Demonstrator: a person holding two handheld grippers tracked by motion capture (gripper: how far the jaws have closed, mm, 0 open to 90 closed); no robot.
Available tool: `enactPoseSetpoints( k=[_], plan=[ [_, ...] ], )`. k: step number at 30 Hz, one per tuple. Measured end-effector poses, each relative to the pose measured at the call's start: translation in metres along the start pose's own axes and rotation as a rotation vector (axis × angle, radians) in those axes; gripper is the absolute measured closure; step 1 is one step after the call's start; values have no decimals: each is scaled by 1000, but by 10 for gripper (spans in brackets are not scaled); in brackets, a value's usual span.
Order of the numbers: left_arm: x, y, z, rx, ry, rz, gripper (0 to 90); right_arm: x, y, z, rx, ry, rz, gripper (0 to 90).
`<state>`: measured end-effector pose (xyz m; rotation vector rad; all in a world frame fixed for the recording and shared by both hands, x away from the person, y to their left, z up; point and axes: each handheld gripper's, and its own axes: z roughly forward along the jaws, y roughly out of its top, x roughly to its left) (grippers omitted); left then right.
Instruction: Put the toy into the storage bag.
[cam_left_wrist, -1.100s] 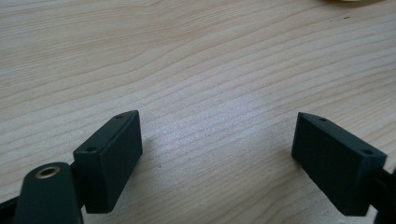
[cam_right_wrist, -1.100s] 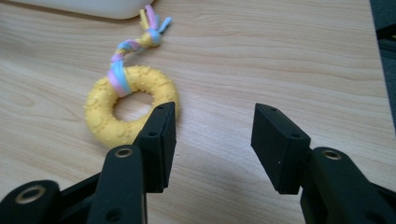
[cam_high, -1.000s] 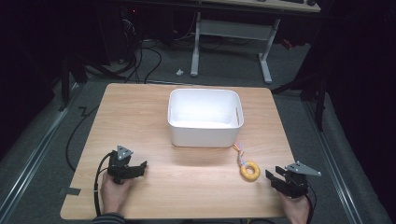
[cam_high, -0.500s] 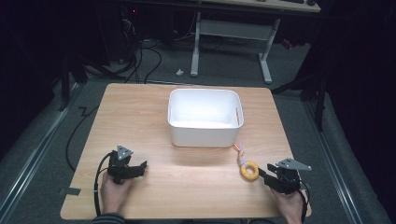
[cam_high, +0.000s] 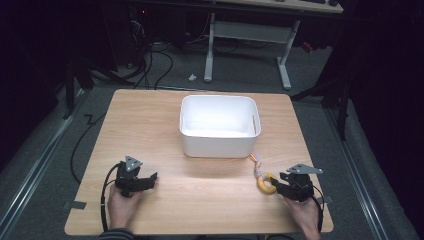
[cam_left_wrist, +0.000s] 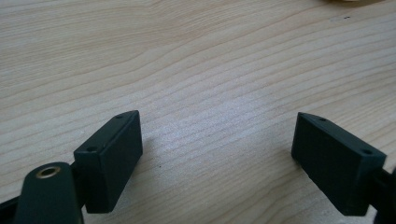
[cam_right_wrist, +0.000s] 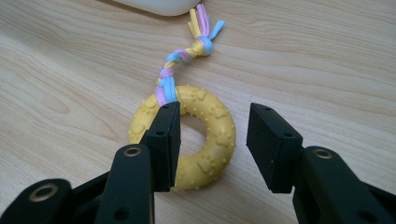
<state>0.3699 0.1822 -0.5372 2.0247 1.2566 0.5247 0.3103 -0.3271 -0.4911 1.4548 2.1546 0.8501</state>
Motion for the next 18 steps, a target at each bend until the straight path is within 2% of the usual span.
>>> enactPoseSetpoints(
  k=[13,18],
  plan=[
    [0,0,0,0,0,0,167,-3,7,15,74,-1,-7,557],
    [0,0,0,0,0,0,167,-5,7,18,85,-1,-3,558]
  ],
)
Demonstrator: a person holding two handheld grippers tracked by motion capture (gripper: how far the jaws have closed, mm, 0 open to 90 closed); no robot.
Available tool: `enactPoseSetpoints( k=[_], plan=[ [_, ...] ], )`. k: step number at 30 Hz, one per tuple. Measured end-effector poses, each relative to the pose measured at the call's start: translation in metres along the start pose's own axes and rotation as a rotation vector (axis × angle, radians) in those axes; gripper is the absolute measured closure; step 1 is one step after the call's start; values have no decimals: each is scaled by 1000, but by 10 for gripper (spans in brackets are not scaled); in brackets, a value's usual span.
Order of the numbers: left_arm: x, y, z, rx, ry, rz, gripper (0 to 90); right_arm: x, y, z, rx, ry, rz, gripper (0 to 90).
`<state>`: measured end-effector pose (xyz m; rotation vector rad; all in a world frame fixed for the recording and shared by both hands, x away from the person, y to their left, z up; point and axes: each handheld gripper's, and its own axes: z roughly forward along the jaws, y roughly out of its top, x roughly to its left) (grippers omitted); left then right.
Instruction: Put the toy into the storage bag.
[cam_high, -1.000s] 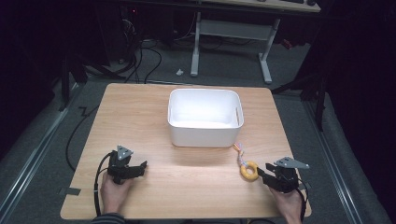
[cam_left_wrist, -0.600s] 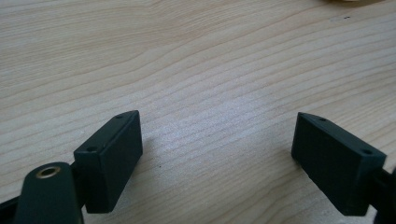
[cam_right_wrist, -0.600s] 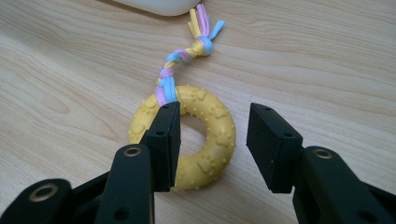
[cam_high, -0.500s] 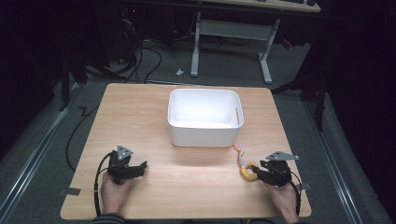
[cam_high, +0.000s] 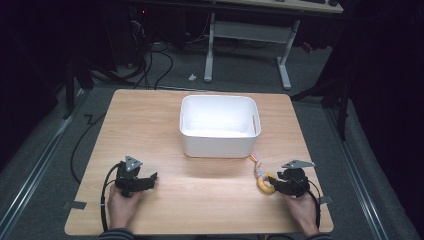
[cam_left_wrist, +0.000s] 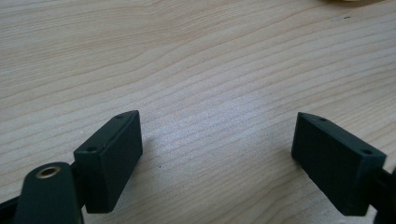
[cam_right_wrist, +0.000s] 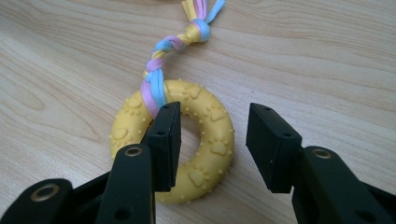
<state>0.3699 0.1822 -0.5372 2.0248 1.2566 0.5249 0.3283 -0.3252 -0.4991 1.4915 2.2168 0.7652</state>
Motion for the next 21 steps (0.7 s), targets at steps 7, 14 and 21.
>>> enactPoseSetpoints(
  k=[7,14,21],
  plan=[
    [0,0,0,1,-1,2,165,1,1,3,22,-2,-11,563],
    [0,0,0,0,-2,2,164,0,2,8,45,-2,-13,565],
    [0,0,0,1,-3,4,163,1,2,11,61,-7,-22,588]
  ],
)
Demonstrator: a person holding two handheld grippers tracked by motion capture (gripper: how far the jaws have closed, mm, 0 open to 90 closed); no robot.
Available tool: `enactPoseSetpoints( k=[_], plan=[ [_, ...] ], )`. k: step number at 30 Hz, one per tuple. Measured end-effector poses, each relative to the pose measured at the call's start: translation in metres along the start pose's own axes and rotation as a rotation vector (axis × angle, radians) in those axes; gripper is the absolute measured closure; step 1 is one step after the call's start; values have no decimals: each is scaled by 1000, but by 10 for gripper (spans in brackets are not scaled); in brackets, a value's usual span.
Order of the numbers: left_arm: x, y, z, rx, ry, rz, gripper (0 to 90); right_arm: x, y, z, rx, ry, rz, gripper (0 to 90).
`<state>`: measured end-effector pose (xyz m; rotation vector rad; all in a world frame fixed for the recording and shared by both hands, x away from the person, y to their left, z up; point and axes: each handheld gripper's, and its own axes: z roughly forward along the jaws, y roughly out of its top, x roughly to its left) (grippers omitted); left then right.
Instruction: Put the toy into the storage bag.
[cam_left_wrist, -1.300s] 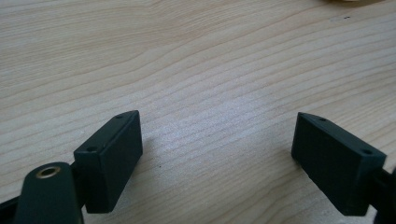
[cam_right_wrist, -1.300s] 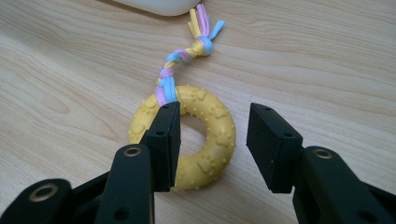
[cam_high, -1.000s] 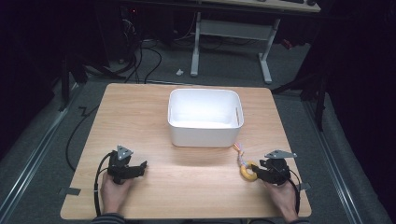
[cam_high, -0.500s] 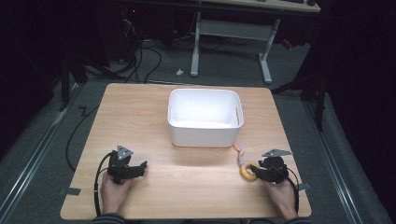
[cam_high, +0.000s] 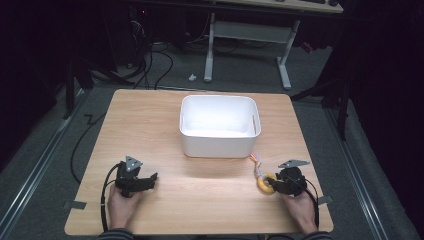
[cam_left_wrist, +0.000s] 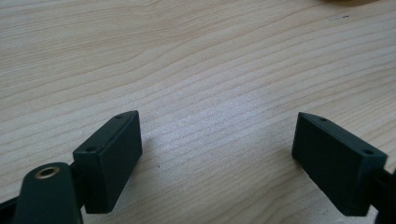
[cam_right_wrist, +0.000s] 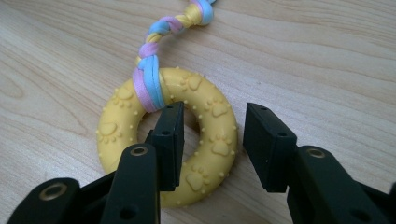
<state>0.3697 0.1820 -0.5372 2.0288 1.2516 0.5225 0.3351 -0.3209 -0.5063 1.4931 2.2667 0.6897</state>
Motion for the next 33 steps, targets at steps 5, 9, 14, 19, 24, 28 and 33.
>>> enactPoseSetpoints(
  k=[5,9,14,19,24,28,33],
  plan=[
    [0,0,0,0,-1,0,162,0,0,3,9,6,-5,602],
    [0,0,0,1,-1,1,162,0,1,2,15,15,-8,627],
    [0,0,0,0,-1,0,163,-1,1,2,20,14,-13,640],
    [0,0,0,0,0,0,163,-1,2,2,22,19,-16,645],
    [0,0,0,0,0,0,162,-1,0,1,9,21,-15,650],
    [0,0,0,0,-1,1,163,-1,-1,-2,-5,27,-21,670],
    [0,0,0,0,0,0,162,-2,-1,-7,-23,31,-26,679]
  ],
)
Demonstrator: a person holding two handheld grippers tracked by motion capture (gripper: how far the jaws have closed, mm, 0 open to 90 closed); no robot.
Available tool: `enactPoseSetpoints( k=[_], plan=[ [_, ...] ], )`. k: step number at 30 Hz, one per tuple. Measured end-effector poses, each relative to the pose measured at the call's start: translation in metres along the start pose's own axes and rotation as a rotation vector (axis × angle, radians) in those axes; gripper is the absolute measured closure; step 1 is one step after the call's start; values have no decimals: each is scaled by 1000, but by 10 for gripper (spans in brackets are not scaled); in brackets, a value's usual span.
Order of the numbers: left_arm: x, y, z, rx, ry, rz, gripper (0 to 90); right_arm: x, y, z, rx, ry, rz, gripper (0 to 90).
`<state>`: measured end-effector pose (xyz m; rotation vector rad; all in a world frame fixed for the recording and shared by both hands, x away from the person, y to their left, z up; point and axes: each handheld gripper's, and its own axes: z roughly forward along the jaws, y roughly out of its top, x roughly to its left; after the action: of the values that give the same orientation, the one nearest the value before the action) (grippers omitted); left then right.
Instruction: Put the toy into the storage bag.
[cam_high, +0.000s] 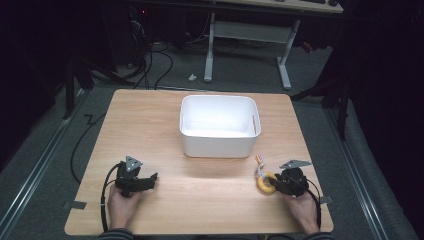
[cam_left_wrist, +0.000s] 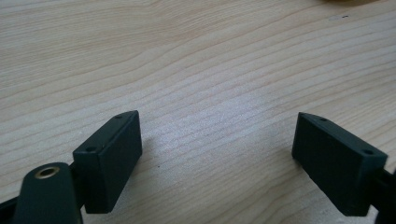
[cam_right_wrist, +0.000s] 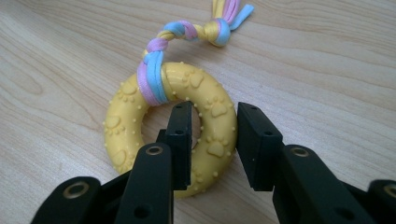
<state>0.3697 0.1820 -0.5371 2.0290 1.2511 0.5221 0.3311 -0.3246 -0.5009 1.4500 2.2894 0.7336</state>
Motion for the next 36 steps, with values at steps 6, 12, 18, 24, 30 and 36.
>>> enactPoseSetpoints(
  k=[6,12,18,24,30,36],
  plan=[
    [0,0,0,0,0,0,163,3,0,-4,-5,0,-24,686],
    [0,0,0,0,0,0,162,6,1,-12,-24,-1,-44,687],
    [0,0,0,0,0,0,163,7,1,-20,-32,-4,-59,687],
    [0,0,0,0,0,0,163,9,1,-31,-54,-7,-69,687],
    [0,0,0,0,0,-1,163,8,2,-42,-67,-8,-76,687],
    [0,0,0,0,0,-1,163,8,3,-56,-94,-2,-81,687]
  ],
)
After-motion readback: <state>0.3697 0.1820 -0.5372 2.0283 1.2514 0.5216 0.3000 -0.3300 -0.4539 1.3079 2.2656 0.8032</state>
